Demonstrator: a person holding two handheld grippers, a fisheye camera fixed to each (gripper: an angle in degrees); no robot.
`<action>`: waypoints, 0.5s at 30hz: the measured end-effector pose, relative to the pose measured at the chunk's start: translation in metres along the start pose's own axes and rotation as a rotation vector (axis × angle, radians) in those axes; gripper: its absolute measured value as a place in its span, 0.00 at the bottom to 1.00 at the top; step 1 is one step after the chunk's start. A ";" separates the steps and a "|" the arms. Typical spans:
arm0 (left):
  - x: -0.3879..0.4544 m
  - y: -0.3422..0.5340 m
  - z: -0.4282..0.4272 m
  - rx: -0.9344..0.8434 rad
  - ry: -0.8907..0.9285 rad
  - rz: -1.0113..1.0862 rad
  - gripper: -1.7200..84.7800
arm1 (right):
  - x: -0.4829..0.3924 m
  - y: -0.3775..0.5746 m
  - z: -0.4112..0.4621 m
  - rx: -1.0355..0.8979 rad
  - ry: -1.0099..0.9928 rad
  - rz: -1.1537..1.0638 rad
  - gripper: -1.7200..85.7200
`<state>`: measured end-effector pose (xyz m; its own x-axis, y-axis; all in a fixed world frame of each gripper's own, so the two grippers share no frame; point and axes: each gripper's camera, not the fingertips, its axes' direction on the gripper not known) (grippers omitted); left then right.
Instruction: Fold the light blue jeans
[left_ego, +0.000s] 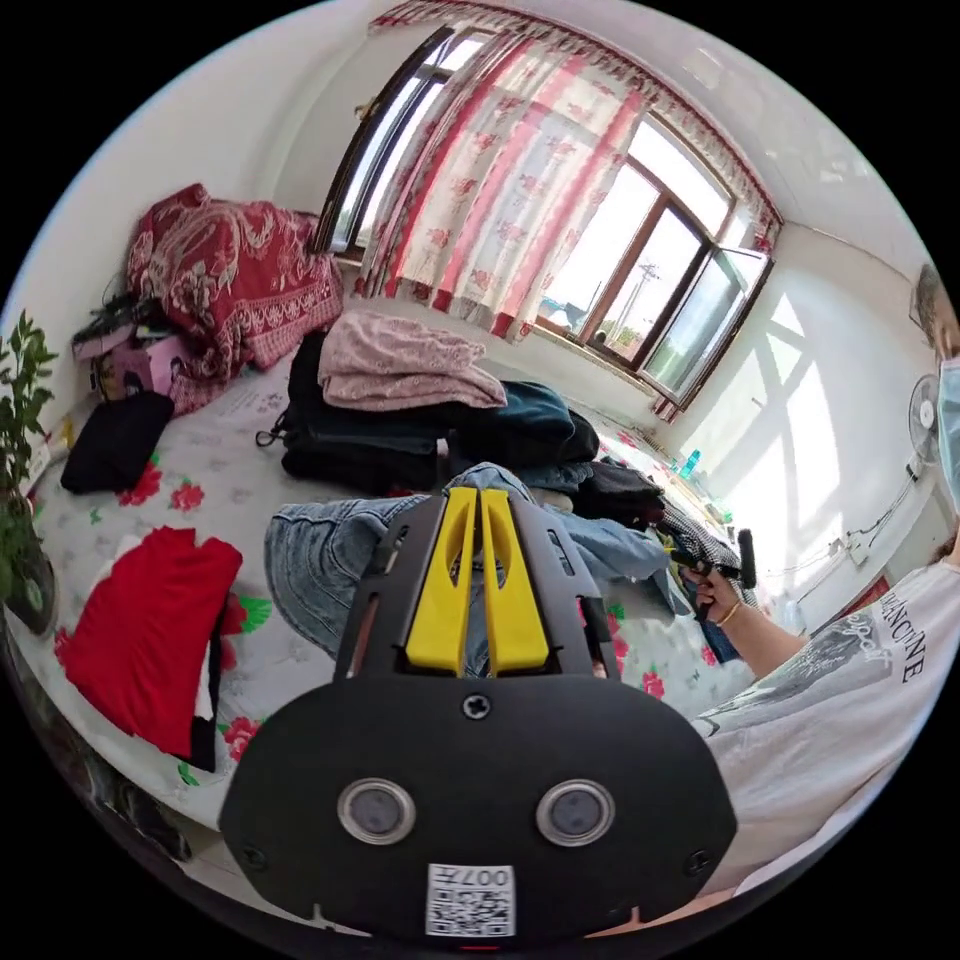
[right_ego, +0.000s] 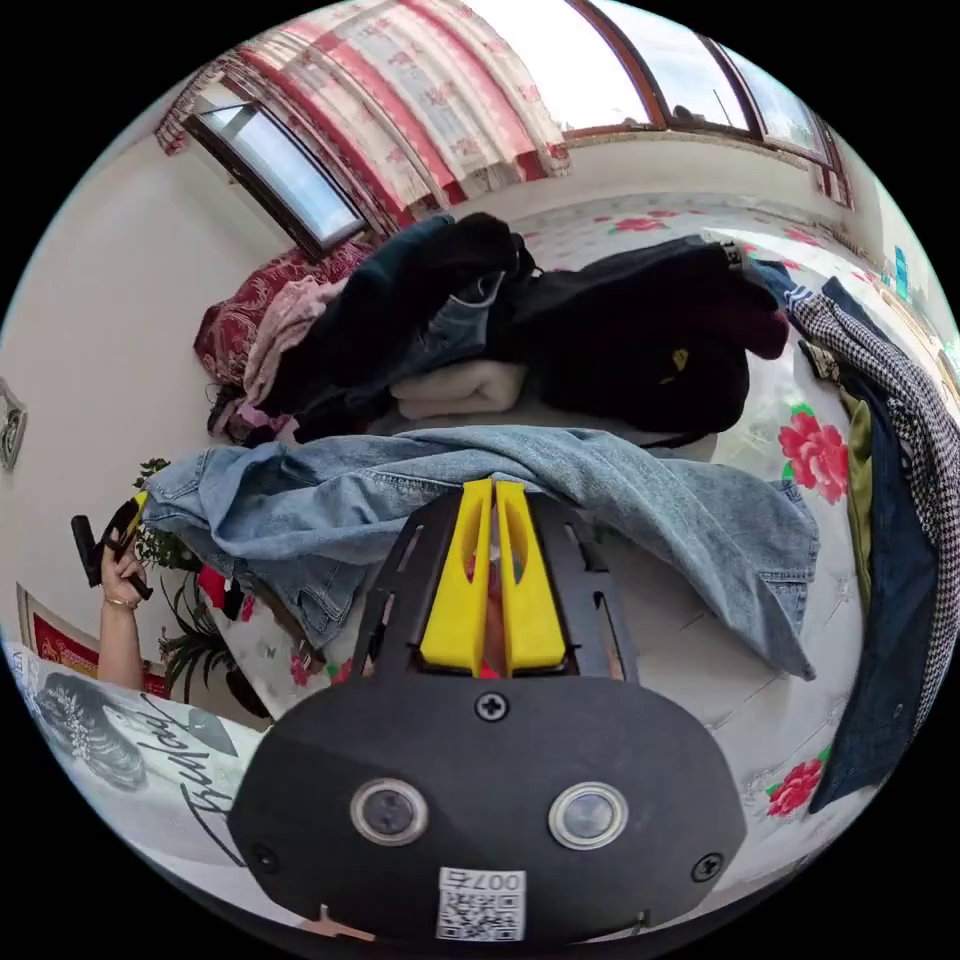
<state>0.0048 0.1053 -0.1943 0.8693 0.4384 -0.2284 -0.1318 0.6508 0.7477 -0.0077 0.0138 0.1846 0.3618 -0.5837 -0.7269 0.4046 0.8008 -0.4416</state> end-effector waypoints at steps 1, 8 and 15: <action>0.013 0.002 -0.016 0.014 -0.045 0.061 0.01 | -0.004 0.008 -0.040 0.066 -0.036 -0.047 0.02; 0.012 0.096 -0.013 -0.285 -0.193 -0.097 0.01 | -0.026 0.082 -0.134 -0.164 -0.193 -0.266 0.02; -0.013 0.249 0.047 -0.651 -0.121 -0.490 0.01 | 0.022 0.182 -0.037 -0.520 -0.199 0.077 0.02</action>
<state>-0.0172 0.2327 0.0246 0.9404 -0.0343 -0.3383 0.0582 0.9964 0.0609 0.0429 0.1512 0.0687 0.5458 -0.4947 -0.6763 -0.0786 0.7733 -0.6292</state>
